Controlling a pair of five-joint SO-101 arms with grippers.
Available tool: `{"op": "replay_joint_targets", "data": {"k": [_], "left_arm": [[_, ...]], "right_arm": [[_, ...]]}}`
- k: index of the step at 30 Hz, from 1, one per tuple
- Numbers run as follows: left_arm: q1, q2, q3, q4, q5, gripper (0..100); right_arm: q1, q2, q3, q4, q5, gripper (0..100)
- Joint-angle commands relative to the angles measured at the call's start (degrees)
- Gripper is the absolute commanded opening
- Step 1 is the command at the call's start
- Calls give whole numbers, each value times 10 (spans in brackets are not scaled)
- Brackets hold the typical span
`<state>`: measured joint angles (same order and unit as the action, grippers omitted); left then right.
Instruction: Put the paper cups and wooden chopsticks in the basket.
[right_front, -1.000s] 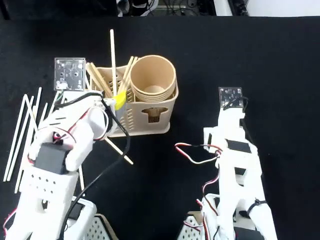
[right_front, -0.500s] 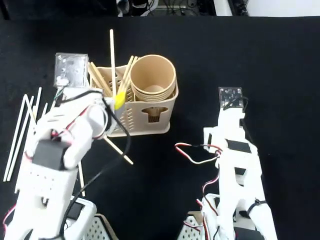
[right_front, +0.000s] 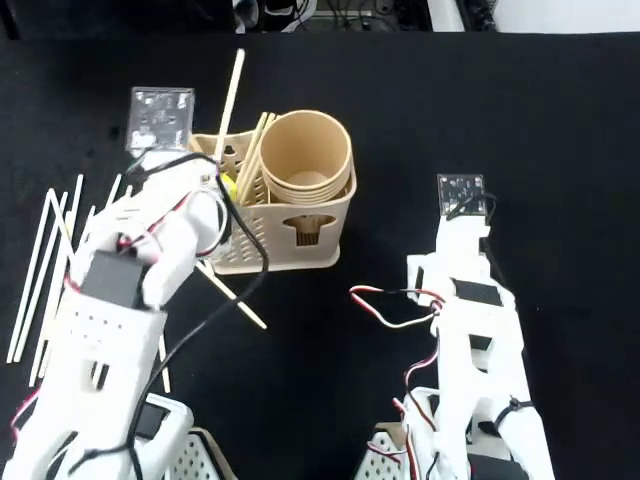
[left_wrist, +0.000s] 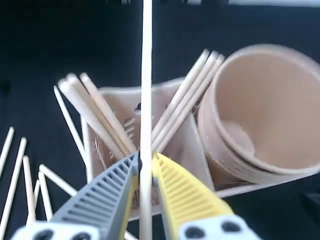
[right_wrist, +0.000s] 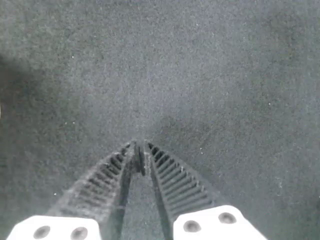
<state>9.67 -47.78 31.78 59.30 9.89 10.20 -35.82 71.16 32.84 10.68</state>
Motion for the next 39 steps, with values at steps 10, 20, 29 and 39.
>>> {"op": "replay_joint_targets", "data": {"k": [10, 20, 29, 39], "left_arm": [[-3, -227, 44, -70, -47, 29], [-43, -346, 358, -533, -43, 29], [-28, -223, 410, -595, -9, 29], [-24, -233, 461, -592, 1, 32]], "right_arm": [[-4, -2, -4, -8, -3, 12], [-4, -2, -4, -9, -3, 12], [-4, -2, -4, -10, -3, 12], [-4, -2, -4, -10, -3, 12]]}}
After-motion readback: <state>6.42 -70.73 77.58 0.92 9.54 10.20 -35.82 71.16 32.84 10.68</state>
